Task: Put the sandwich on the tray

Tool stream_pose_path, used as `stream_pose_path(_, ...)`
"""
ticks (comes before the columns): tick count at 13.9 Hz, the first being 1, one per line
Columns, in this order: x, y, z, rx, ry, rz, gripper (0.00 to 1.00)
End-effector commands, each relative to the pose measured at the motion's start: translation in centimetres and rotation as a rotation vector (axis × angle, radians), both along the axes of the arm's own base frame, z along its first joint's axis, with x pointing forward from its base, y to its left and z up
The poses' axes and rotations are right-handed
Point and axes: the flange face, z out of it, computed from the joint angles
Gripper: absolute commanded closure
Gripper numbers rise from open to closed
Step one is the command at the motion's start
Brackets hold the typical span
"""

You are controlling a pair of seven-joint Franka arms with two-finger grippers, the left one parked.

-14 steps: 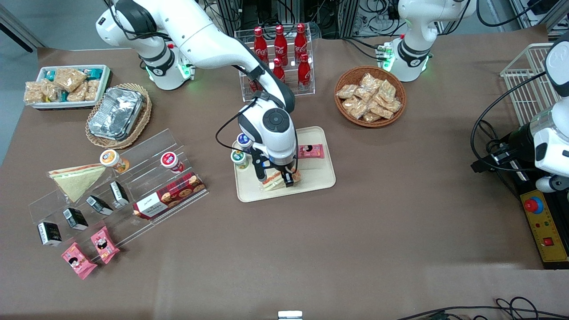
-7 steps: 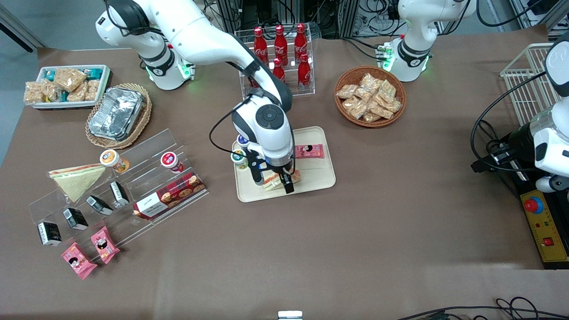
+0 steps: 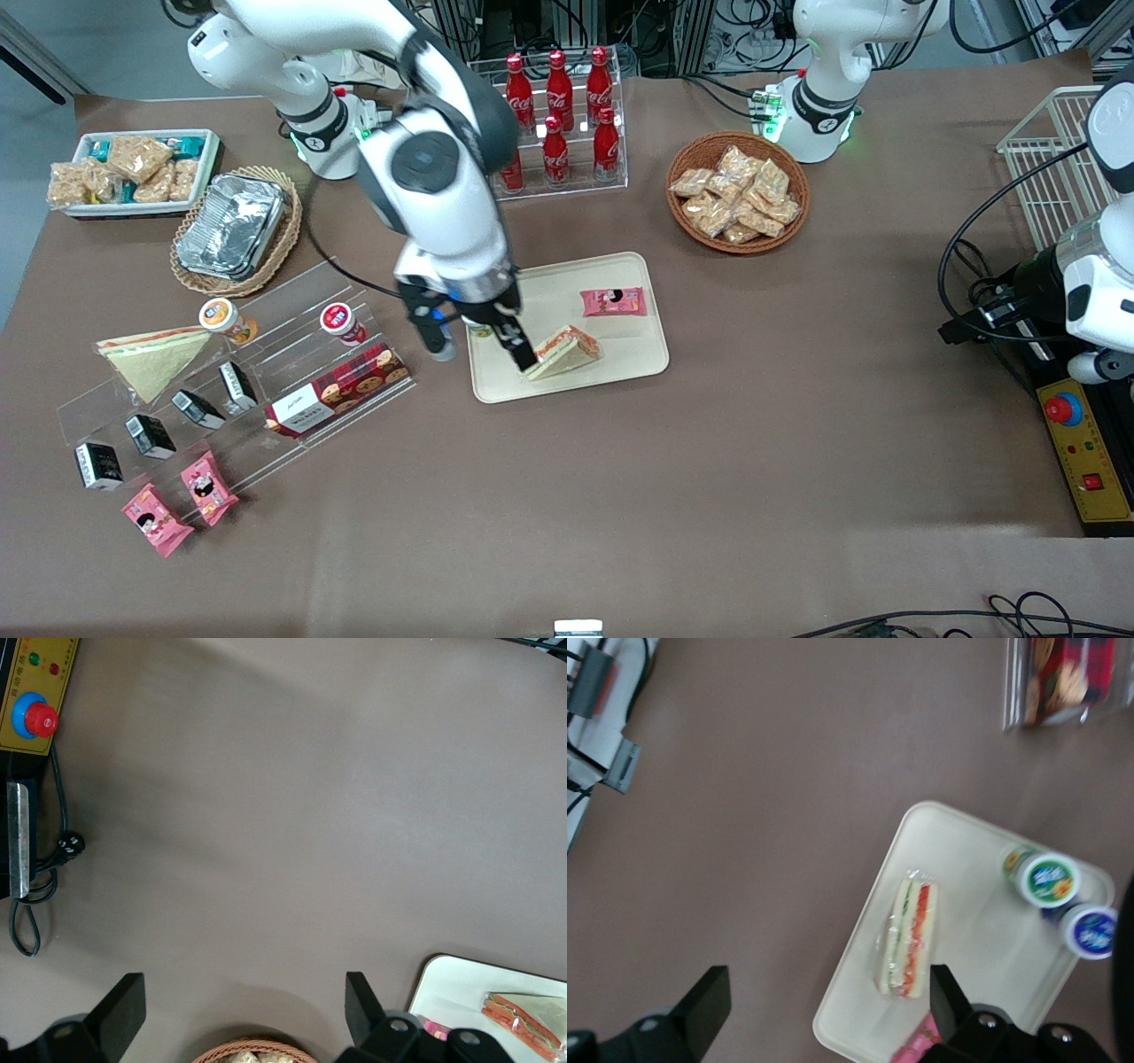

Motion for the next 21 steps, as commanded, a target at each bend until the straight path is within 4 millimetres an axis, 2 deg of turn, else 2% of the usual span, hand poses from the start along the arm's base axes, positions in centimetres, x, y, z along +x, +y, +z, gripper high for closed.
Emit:
stream_pose_path(1,-0.5,-7.2,5.9,-0.009,0.041,0.214,0.0)
stream_pose_path(3,-1.3,-12.4,9.3,-0.038,0.075,0.412,0.0)
stream_pose_path(7,-1.8,-20.8,12.4,-0.072,0.097,0.645,0.0)
stream_pose_path(9,-1.5,-26.1,13.9,-0.106,0.079,0.757,0.0)
stream_pose_path(12,-0.7,-33.6,14.0,-0.153,0.081,0.915,0.0)
stream_pose_path(13,-0.6,-35.6,13.6,-0.182,0.101,0.934,0.0)
stream_pose_path(14,-0.6,-36.9,13.5,-0.202,0.109,0.942,0.0)
stream_pose_path(17,-0.1,-38.9,13.7,-0.219,0.112,0.94,0.0)
stream_pose_path(21,-0.2,-38.5,13.8,-0.219,0.111,0.943,0.0)
